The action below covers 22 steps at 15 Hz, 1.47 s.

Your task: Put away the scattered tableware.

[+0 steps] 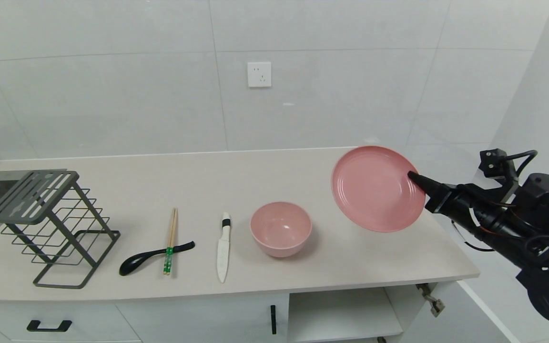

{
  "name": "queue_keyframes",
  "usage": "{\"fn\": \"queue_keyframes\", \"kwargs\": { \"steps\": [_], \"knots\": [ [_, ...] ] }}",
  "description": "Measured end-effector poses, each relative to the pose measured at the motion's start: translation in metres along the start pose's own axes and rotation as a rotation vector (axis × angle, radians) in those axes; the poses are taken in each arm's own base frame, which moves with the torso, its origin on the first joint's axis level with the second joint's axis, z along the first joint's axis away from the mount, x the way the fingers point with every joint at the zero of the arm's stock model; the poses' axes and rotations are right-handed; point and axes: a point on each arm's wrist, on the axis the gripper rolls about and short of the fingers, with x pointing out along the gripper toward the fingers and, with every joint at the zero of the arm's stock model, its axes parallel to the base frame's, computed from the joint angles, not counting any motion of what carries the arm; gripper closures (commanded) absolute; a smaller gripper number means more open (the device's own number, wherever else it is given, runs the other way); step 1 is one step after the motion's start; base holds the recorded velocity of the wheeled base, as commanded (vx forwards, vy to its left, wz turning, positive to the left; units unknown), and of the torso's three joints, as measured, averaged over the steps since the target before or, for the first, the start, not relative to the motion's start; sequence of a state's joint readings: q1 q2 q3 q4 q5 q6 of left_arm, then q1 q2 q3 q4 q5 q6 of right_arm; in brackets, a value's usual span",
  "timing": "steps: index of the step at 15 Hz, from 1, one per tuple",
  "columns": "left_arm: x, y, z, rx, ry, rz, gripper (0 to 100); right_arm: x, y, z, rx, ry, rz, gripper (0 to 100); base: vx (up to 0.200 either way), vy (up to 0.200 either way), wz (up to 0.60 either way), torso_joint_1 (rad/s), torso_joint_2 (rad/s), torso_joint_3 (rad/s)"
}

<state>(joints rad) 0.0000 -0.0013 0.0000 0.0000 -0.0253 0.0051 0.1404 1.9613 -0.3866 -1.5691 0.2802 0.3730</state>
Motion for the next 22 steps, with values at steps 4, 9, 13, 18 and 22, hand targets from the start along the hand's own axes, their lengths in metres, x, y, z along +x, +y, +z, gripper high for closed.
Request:
{"fn": "queue_keyframes", "kwargs": {
  "steps": [4,9,13,18,22],
  "knots": [
    [0.000,0.000,0.000,0.002,-0.002,-0.016,0,-0.005,0.006,0.002,-0.002,-0.002,0.010,100,0.000,0.000,0.00,0.000,0.00,0.000],
    [-0.017,-0.001,0.058,0.002,-0.297,-0.021,0,-0.019,0.014,0.015,-0.013,-0.042,0.022,100,0.000,0.000,0.00,0.000,0.00,0.000],
    [-0.021,-0.004,0.068,-0.238,-0.203,-0.226,0,-0.025,0.016,0.023,-0.021,-0.073,0.023,100,0.000,0.000,0.00,0.000,0.00,0.000],
    [-0.002,-0.009,0.085,-0.653,0.089,-0.562,0,-0.035,0.010,0.040,-0.038,-0.135,-0.007,100,0.000,0.000,0.00,0.000,0.00,0.000],
    [0.034,-0.011,0.095,-0.761,0.236,-0.578,0,-0.043,0.004,0.052,-0.053,-0.182,-0.034,100,0.000,0.000,0.00,0.000,0.00,0.000]
  ]
}}
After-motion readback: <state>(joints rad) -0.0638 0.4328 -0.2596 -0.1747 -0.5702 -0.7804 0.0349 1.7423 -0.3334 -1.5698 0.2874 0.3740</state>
